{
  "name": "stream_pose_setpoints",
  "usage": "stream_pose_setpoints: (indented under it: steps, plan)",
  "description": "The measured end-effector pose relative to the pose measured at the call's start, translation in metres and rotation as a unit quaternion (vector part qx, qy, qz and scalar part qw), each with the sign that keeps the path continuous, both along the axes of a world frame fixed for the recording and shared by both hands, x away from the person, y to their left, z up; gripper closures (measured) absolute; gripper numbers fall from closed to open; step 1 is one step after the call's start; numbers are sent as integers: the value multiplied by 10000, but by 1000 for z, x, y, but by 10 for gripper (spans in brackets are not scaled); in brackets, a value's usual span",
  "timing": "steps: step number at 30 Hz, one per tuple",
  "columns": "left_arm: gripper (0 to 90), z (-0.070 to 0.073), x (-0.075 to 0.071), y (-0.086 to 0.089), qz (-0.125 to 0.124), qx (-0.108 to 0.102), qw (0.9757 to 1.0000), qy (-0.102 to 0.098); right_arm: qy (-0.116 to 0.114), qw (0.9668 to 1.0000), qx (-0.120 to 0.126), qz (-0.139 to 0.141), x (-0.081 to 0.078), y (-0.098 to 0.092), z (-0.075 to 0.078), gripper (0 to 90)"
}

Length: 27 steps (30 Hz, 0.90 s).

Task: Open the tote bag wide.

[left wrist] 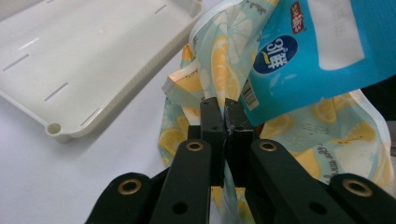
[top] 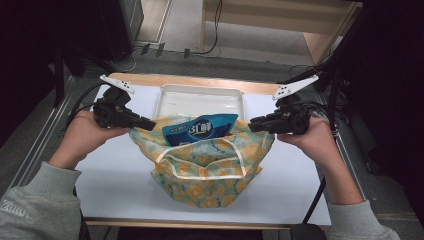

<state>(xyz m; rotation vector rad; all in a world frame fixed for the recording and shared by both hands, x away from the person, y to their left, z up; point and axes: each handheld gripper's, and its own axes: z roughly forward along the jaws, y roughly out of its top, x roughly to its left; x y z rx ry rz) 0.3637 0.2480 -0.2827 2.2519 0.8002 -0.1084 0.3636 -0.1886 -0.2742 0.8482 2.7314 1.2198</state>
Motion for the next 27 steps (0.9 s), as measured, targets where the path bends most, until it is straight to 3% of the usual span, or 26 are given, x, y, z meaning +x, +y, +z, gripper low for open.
stream_pose_setpoints:
  steps: [3, 14, 27]
  plan:
    - [899, -5, -3, -1, -38, 19, 10000, 23, -26, 10000, -64, -45, -2, -3, -3, 895]
    - [900, -16, -8, -7, -96, -90, 9999, 89, -39, 9999, -80, -82, -12, -8, -15, 900]
    - [900, -41, -9, -4, -24, -345, 9991, 229, -86, 9996, 218, -152, -21, -12, -42, 900]
